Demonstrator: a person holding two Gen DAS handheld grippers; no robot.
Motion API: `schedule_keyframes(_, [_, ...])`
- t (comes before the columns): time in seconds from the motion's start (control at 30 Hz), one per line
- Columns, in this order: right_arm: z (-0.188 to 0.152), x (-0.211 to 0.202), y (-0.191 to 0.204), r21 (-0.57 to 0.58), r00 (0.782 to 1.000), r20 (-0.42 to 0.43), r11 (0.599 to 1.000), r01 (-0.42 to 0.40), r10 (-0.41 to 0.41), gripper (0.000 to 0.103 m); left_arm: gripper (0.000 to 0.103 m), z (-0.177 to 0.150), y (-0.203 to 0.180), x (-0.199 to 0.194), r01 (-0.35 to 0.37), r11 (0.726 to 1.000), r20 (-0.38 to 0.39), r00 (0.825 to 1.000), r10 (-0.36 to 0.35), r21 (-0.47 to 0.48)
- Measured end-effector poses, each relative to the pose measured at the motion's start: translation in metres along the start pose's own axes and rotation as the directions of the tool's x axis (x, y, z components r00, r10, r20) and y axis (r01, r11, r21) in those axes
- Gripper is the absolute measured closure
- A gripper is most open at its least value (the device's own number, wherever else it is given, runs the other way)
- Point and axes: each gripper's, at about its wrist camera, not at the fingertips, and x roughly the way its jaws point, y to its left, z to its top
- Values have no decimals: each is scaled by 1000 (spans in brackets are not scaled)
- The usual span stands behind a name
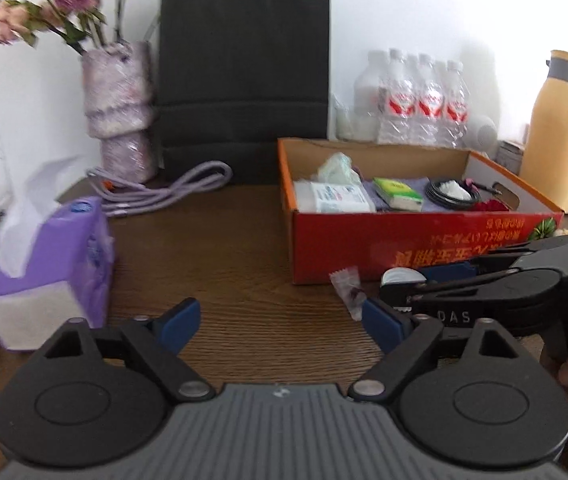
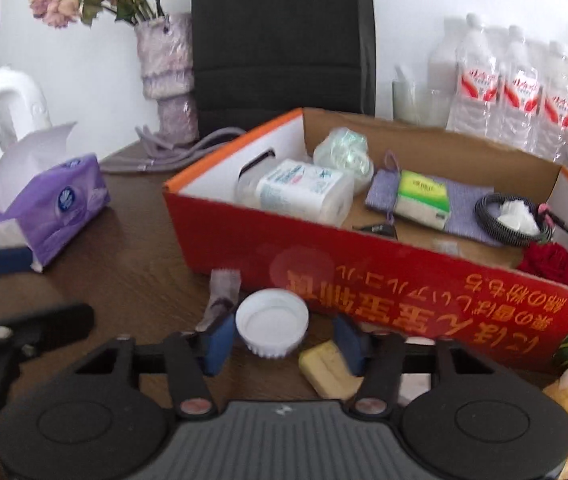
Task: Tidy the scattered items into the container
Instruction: 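Grasp the white screw cap with the right tool while the left grasps a clear packet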
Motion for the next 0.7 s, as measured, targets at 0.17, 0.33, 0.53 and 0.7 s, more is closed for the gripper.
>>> schedule_keyframes(0.17, [-3, -43, -12, 31, 996, 85, 999, 36, -38, 64, 20, 11, -20, 28, 59, 997, -24, 998, -58, 43])
schedule_keyframes(0.33, [-22, -102, -38, 128, 981, 176, 990, 62, -84, 64, 29, 19, -46, 56, 57, 995, -50, 997, -53, 82])
schedule_keyframes(0.53, [-55, -143, -40, 152, 970, 200, 982, 112, -142, 64, 82, 9, -51, 64, 56, 998, -109, 993, -52, 40])
schedule_keyframes(0.7, [-73, -149, -34, 132, 975, 178, 985, 113, -136, 64, 84, -5, -50, 35, 34, 999, -85, 996, -35, -18])
